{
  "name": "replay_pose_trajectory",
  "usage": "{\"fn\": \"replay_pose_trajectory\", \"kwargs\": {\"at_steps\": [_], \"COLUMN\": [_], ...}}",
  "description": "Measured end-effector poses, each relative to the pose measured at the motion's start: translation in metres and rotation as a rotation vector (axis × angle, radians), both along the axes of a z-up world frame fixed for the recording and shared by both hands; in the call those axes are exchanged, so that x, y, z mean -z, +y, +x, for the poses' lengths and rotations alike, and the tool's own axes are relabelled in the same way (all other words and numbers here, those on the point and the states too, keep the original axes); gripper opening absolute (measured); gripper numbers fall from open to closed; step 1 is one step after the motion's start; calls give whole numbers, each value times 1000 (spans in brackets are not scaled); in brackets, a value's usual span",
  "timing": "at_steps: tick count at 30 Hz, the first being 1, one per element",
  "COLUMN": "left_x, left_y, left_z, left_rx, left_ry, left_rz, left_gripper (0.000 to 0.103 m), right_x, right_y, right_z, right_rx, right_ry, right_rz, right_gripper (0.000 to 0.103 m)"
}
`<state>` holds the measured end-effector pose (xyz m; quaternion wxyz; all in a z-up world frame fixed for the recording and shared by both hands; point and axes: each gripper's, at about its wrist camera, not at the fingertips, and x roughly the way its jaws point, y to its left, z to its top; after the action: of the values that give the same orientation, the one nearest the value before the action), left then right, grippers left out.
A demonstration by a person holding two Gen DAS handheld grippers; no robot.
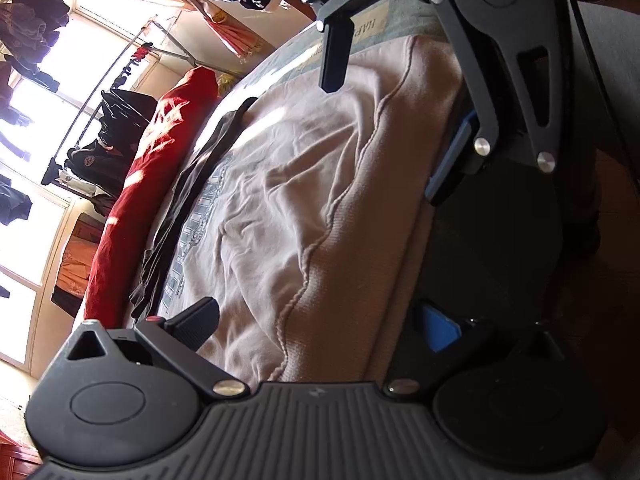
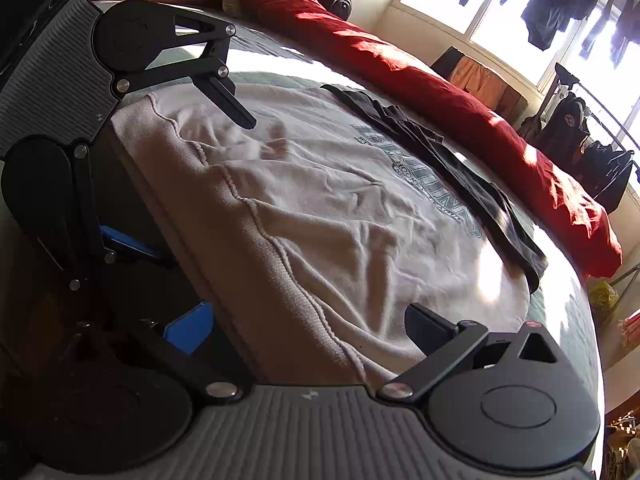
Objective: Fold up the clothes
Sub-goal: 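Roll both grippers and slide their fingers under the ribbed hem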
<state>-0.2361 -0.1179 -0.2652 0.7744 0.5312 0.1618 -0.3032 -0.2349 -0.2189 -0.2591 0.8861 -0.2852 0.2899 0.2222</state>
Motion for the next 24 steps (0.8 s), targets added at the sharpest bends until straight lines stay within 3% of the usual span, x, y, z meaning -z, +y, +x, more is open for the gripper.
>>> {"fn": "replay_pose_trajectory", "kwargs": {"at_steps": [7, 13, 18, 24], "left_x": [-15, -26, -29, -19], "left_y": [10, 12, 15, 11], "left_z": [1, 0, -1, 3], "left_rx": [-36, -43, -38, -39], "left_ry": [-35, -60, -60, -38], "left_rz": [-48, -82, -93, -98], "left_gripper": [102, 102, 102, 102], "right_x": [3, 13, 24, 16], "right_y": [12, 40, 59, 60], "right_z": [-8, -9, -8, -9], "right_rx": [-60, -108, -63, -3], "right_ry": [-60, -143, -271, -391], "right_rz": [-34, -131, -248, -273], "right_gripper": [103, 103, 103, 103]}}
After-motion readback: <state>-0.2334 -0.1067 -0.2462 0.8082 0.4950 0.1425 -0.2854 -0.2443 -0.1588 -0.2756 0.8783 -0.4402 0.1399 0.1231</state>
